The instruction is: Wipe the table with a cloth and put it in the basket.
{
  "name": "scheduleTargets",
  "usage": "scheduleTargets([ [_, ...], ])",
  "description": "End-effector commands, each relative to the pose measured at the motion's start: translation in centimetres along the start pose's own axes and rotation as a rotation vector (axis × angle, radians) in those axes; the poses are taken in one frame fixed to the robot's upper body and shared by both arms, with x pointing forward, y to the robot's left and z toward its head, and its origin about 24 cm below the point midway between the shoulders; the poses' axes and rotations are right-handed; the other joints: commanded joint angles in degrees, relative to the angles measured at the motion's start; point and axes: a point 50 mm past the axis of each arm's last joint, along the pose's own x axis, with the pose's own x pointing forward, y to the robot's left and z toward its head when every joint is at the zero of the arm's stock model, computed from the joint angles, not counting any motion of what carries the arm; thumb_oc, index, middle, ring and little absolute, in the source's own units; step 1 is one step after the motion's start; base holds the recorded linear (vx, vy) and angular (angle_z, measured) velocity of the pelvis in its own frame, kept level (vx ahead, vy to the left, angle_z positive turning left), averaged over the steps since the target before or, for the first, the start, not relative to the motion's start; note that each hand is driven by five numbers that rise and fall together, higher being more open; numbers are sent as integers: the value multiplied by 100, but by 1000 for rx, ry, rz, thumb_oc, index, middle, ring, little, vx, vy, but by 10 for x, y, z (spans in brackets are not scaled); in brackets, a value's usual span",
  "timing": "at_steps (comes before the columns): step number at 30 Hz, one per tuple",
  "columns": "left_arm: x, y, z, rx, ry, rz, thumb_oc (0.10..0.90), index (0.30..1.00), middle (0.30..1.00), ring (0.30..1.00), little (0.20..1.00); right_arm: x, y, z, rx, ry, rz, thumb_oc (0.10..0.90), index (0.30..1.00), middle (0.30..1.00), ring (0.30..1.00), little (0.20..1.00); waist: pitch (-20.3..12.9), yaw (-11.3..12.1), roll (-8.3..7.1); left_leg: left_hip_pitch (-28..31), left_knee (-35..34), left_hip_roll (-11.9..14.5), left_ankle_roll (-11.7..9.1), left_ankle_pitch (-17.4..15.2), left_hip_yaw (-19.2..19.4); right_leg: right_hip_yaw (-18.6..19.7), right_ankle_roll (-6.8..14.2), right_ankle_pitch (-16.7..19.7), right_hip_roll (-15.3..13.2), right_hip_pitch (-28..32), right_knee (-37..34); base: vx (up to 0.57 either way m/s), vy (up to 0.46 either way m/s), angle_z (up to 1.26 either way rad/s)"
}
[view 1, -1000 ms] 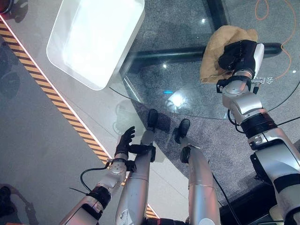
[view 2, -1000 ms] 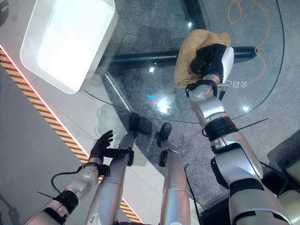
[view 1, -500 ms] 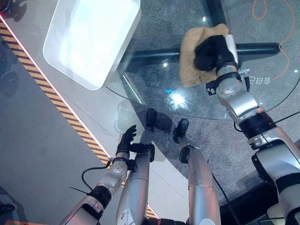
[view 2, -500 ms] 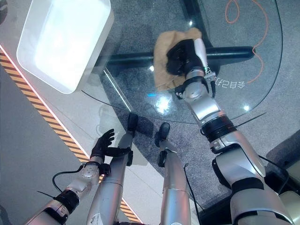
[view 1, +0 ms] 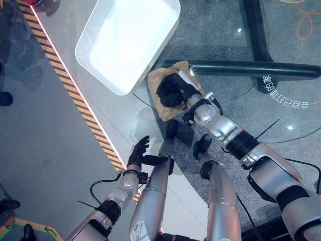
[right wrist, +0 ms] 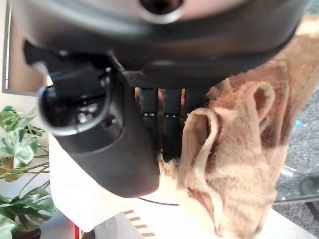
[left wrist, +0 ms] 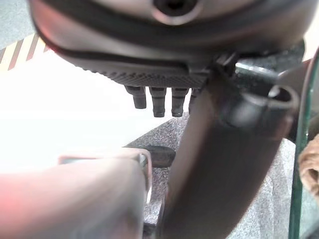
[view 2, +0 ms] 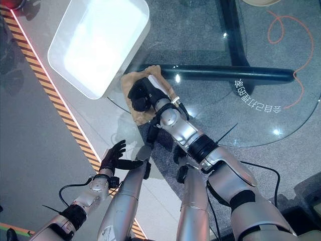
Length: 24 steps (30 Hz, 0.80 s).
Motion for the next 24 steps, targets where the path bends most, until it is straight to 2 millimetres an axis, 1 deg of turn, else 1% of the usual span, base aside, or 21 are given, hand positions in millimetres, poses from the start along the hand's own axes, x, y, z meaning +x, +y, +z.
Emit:
scheduleTargets([
  [1,-13,2,-14,33,4,-18,800,900,900,900,900,-6,35,53,108,-225,121,100,300,300,300,200,84,163,-229,167,506,-388,470,-852,518,567,775,981,-66,44,-1000,0,0,0],
  [10,-14,3,-19,31,22,-12,800,900,900,900,900,-3,20,43,139,-183,24,100,300,300,300,200,84,143,-215,184,492,-359,473,-854,551,559,774,996,-76,48,-993,0,0,0],
  [12,-15,2,-20,29,23,-11,800,900,900,900,900,-2,13,41,136,-176,-45,100,300,300,300,200,84,137,-204,199,486,-354,476,-856,566,570,771,996,-72,62,-995,0,0,0],
  [14,-15,2,-20,29,23,-11,800,900,900,900,900,-2,13,41,136,-176,-45,100,300,300,300,200,84,137,-204,200,486,-353,476,-856,566,570,771,996,-72,62,-995,0,0,0],
  [15,-15,5,-21,28,26,-5,800,900,900,900,900,-1,-5,37,126,-166,-163,100,300,300,300,200,84,111,-209,227,501,-339,482,-885,578,589,773,978,-58,83,-965,0,0,0],
  [17,-14,7,-22,25,30,9,800,900,900,900,900,0,-28,32,113,-143,-299,100,300,300,300,200,84,78,-246,269,493,-314,494,-914,583,603,782,978,-38,131,-970,0,0,0],
  [19,-15,9,-23,23,33,15,800,900,900,900,900,-1,-40,30,117,-136,-357,100,300,300,300,200,84,62,-269,287,490,-299,496,-926,582,609,787,978,-28,149,-968,0,0,0],
  [23,-16,14,-25,23,35,32,800,900,900,900,900,-7,-72,23,112,-118,-509,100,300,300,300,200,84,-3,-336,309,477,-271,511,-956,580,628,805,1000,7,163,-975,-2,-20,-2],
  [24,-18,18,-28,22,41,42,800,900,900,900,900,-11,-85,20,106,-111,-565,100,300,300,300,200,84,-42,-370,331,482,-260,525,-984,578,648,808,1000,30,171,-958,4,-28,-3],
])
